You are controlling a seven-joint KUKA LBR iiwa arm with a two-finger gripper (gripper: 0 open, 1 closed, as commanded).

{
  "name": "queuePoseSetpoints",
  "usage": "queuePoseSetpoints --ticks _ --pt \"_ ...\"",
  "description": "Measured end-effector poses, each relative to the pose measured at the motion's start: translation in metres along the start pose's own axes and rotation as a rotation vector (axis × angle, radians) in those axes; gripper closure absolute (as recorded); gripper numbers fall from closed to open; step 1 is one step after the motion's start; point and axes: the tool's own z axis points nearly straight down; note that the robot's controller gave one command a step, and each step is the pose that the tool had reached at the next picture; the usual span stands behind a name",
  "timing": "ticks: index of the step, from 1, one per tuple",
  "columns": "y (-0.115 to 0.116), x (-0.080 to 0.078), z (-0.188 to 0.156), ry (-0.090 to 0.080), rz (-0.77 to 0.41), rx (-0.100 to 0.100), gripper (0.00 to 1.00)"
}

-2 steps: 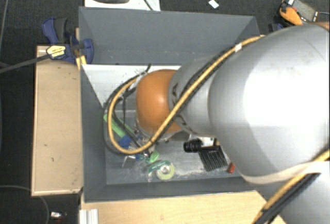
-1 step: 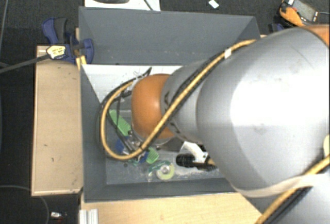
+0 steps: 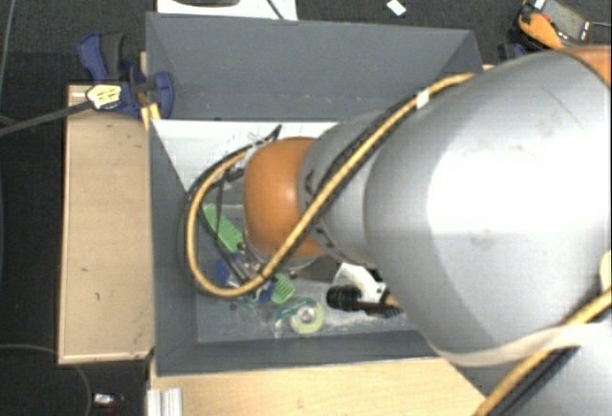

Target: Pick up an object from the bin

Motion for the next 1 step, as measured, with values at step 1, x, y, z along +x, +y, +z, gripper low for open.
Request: queuePoseSetpoints --ticks 1 --pt "-0.0033 0.0011 -0.033 0.005 -0.003 0.01 1.0"
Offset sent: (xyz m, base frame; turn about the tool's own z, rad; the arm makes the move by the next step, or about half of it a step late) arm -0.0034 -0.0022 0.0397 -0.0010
